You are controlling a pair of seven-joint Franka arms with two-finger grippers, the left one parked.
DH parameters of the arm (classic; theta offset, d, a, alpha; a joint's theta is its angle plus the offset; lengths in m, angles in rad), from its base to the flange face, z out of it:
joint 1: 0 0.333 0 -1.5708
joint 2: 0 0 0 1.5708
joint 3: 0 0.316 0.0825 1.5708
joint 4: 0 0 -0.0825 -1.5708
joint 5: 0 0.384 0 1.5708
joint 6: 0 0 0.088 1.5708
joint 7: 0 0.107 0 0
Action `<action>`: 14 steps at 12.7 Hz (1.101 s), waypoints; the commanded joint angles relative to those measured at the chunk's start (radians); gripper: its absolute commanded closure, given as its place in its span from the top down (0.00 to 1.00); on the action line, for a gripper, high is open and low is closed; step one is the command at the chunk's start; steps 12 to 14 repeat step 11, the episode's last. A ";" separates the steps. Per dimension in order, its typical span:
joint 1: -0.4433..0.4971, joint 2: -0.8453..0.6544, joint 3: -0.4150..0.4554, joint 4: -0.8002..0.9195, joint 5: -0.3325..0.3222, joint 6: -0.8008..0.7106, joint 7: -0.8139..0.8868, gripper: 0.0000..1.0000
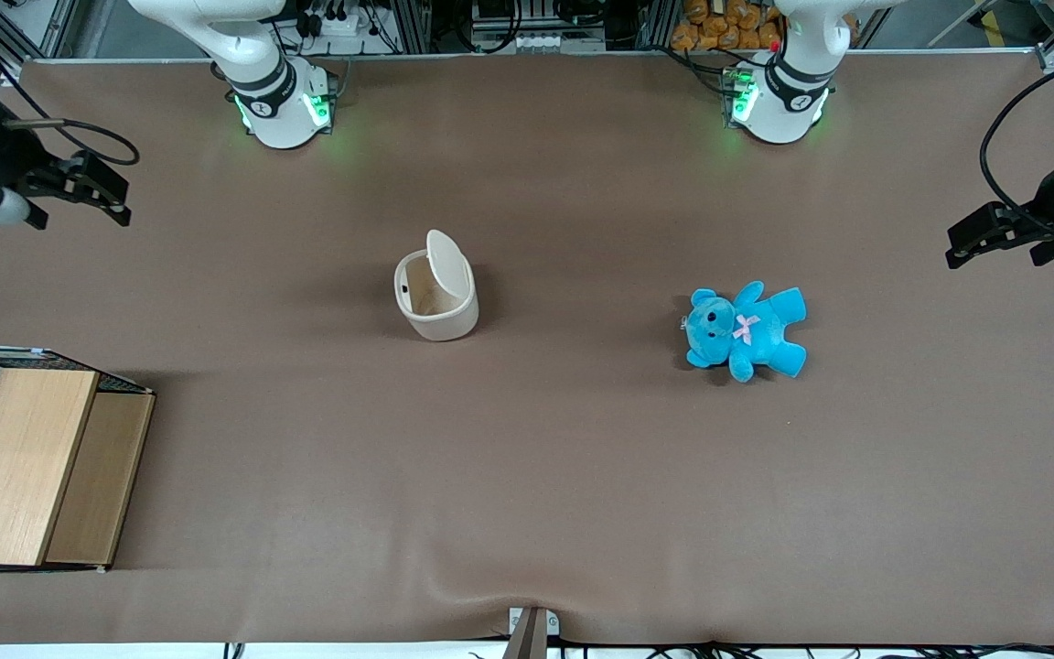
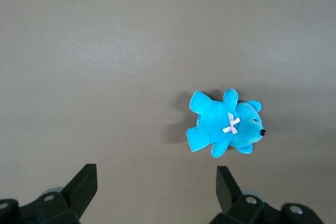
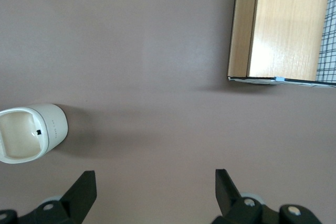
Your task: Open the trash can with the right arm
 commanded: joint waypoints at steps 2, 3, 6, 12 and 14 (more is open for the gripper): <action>0.005 -0.017 -0.030 0.016 0.021 -0.042 -0.016 1.00; 0.005 -0.022 -0.036 0.017 0.021 -0.047 -0.016 1.00; 0.005 -0.021 -0.078 0.031 0.094 -0.083 -0.016 1.00; 0.017 -0.014 -0.089 0.051 0.088 -0.083 -0.009 1.00; 0.017 -0.014 -0.089 0.051 0.088 -0.083 -0.009 1.00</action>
